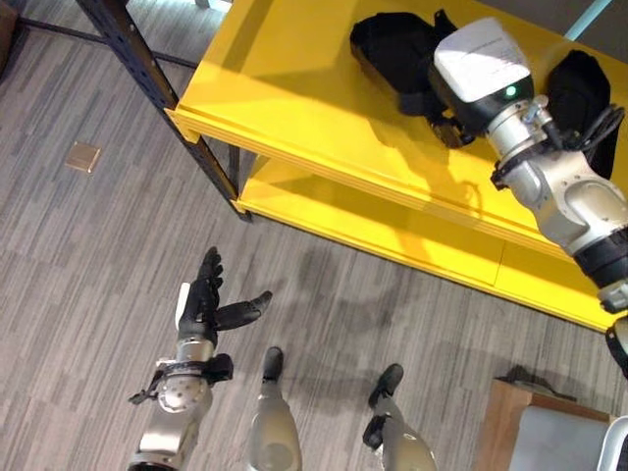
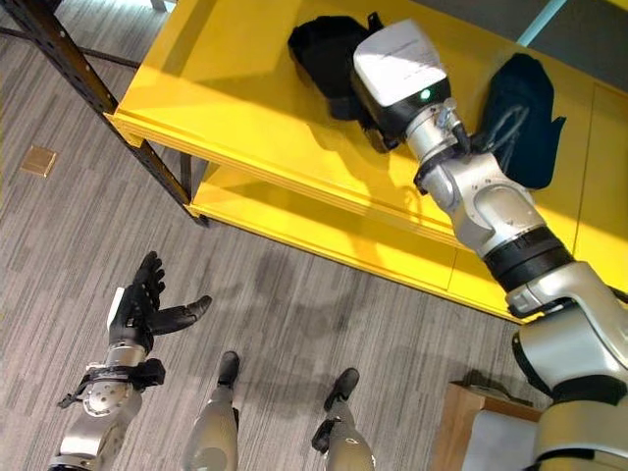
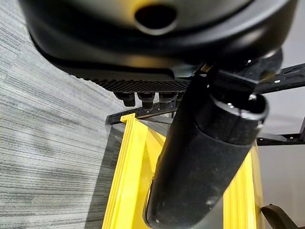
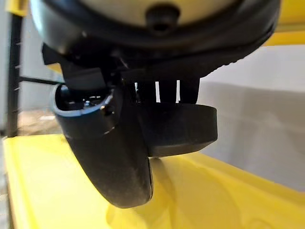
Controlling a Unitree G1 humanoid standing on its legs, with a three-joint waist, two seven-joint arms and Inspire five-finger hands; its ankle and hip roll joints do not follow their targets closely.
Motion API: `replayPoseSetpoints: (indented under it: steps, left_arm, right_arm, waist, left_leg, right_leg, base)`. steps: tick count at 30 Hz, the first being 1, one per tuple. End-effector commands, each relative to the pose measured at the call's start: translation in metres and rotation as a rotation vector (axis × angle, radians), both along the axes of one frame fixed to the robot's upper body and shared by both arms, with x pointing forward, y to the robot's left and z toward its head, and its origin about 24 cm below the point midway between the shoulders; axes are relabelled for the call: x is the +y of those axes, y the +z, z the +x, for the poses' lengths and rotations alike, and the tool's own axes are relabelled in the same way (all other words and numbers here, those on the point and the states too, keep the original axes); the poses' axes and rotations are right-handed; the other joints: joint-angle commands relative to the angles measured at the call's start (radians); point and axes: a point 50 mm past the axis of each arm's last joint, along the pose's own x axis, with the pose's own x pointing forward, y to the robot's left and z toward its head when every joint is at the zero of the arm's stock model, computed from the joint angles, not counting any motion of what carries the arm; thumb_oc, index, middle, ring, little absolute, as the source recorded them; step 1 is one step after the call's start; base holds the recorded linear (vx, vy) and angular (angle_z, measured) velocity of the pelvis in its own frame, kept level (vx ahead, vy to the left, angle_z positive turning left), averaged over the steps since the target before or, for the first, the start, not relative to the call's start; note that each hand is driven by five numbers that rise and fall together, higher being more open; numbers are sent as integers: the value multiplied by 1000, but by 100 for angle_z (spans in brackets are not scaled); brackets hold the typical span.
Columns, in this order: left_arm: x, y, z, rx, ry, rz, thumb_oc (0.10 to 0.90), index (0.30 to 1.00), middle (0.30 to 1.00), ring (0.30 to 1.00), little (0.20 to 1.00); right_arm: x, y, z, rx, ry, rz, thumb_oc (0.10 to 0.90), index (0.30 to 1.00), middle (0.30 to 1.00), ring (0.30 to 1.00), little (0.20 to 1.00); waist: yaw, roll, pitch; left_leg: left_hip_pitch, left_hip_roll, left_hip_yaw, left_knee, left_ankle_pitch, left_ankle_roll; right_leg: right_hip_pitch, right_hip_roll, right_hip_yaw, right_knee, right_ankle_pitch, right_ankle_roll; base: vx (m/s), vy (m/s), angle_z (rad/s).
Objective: Move parts from the plastic box to the shelf.
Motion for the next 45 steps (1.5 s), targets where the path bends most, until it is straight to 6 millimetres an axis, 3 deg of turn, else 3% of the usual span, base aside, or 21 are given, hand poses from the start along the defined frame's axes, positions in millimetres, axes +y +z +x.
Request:
replayPoseSetpoints:
  steps: [1,10,24,33,38,45]
  left_arm:
    - [-15,44,8,-239,-97,0,900,1000,1000,1000,1000]
    - [-19,45,14,-248,-81,-26,900,1000,1000,1000,1000]
    - [-20,43,15,-238,-58,-40,900,1000,1000,1000,1000]
    - [-20,43,16,-235,-54,-23,900,1000,1000,1000,1000]
    - [-22,44,17,-235,-56,-21,900,1000,1000,1000,1000]
    - [-23,43,16,-232,-58,-13,900,1000,1000,1000,1000]
  right_arm:
    - [5,94,-25,-356,68,211,400,300,300,300,300]
    - [5,86,-16,-345,145,504,400,300,300,300,300]
    - [11,45,1,-245,213,860,400,300,300,300,300]
    - [4,26,5,-226,170,897,400,300,300,300,300]
    - [-5,4,9,-203,120,967,400,300,300,300,300]
    - [-15,-7,9,-221,78,1021,400,300,300,300,300]
  waist:
    - [19,6,-42]
    - [12,30,-34]
    - [3,50,-20]
    - [-1,54,-15]
    - [-6,56,-12]
    - [-9,63,-10]
  left_leg:
    - [-61,-57,44,-27,77,72]
    - [-81,-72,48,-24,75,81]
    - [-77,-79,46,-36,78,86]
    - [-76,-81,41,-43,81,87]
    - [-71,-80,42,-48,82,87]
    - [-66,-77,46,-54,83,85]
  right_leg:
    - [144,-92,-17,25,16,129]
    - [127,-103,-16,22,24,131]
    - [128,-107,-16,20,23,130]
    - [129,-105,-21,19,24,131]
    - [128,-103,-21,17,27,132]
    - [129,-102,-21,13,25,132]
  base:
    - [0,13,4]
    - [-2,12,3]
    - [0,0,0]
    - [-7,-7,3]
    - [-5,-2,2]
    - [0,0,0]
